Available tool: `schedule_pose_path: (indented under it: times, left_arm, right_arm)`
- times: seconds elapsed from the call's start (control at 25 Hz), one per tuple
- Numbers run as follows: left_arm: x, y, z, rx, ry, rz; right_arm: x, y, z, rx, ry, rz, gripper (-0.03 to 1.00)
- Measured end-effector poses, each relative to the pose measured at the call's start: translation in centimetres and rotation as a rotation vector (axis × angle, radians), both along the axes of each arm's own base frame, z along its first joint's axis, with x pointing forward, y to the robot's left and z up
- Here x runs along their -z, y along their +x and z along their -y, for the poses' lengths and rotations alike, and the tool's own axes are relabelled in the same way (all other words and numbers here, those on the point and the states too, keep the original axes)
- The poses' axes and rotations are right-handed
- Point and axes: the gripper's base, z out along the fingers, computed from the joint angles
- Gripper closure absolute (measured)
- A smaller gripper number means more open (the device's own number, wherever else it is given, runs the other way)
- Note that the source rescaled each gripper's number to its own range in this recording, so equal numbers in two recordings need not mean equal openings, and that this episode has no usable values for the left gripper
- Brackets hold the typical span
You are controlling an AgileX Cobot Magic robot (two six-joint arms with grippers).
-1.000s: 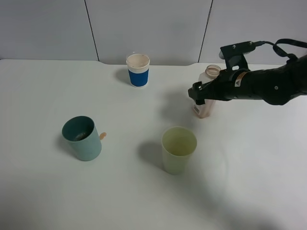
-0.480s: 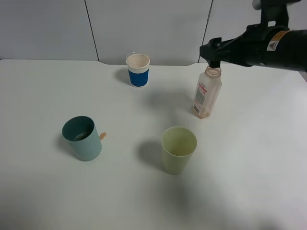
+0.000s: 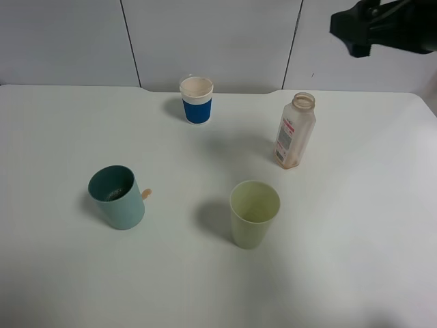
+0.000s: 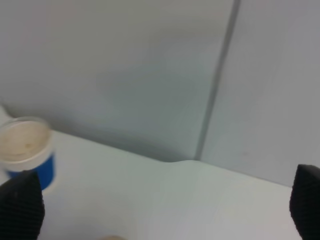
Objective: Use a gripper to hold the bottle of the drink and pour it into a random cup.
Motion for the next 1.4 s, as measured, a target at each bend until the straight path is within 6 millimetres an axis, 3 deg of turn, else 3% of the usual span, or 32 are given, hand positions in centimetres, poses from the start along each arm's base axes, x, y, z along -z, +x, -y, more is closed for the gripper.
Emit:
schedule_pose_path:
  times: [0.28,0.52,1.04,1.4]
  left_arm:
    - [0.0,0.0,0.0,0.000,0.000,0.000]
    - [0.0,0.0,0.0,0.000,0.000,0.000]
    - [0.0,0.0,0.0,0.000,0.000,0.000]
    - [0.0,0.0,0.0,0.000,0.000,0.000]
  right_arm:
    - [-3.0,-5.0,4.5,0.196,-0.029,0.036,-0.03]
    - [-4.1,-10.4,5.9,0.285,0.022,0.003,-0.03]
    - [-2.4,-20.8,7.8,0.407,0.002,-0.105,-0.03]
    - [-1.1,-24.2,8.3,0.442,0.016,-0.116,-0.03]
